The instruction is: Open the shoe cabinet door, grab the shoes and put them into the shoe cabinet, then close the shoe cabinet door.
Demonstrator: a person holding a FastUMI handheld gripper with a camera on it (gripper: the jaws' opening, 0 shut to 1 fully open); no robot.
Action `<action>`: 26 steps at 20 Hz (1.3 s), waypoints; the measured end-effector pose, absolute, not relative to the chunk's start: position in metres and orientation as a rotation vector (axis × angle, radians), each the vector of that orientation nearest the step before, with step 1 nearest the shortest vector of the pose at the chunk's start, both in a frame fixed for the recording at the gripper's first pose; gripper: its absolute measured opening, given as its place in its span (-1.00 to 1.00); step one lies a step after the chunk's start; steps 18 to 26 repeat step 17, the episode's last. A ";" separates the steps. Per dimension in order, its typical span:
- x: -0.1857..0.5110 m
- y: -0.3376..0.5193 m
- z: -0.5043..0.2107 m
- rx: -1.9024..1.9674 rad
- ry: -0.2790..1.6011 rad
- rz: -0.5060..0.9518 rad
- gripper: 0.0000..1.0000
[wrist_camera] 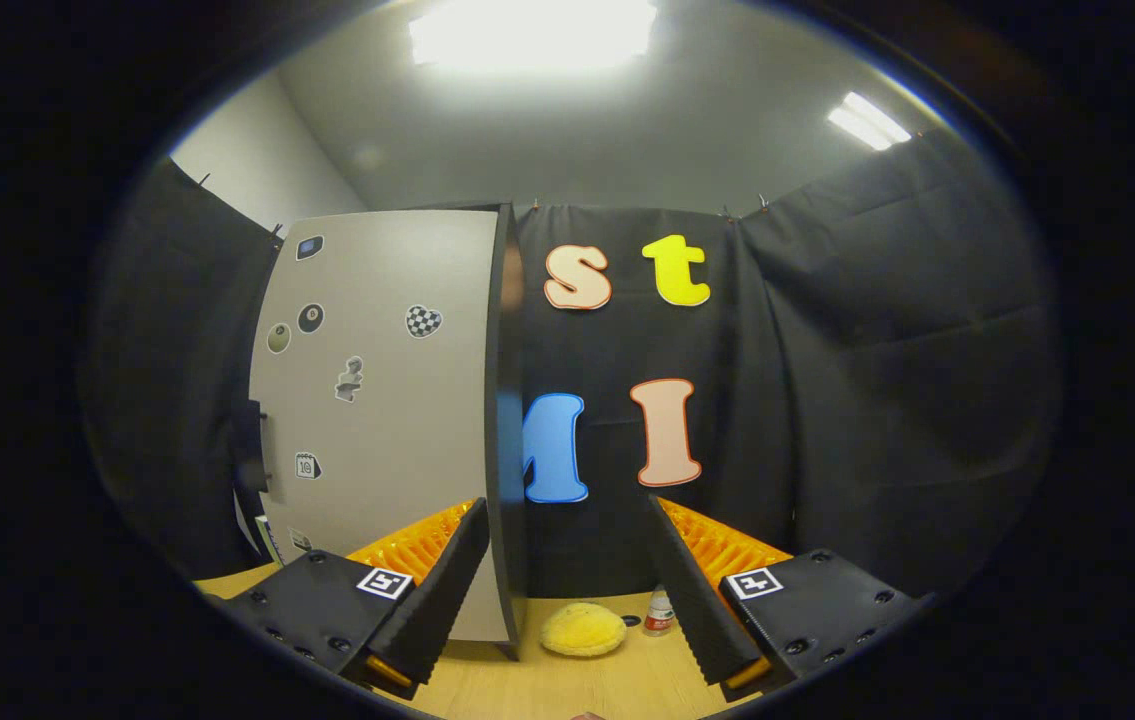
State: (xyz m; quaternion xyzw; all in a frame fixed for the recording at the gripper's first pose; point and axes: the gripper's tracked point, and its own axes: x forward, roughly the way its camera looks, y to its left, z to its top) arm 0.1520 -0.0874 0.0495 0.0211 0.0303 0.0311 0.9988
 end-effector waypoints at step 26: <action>0.142 -0.104 0.053 0.092 0.035 0.071 0.96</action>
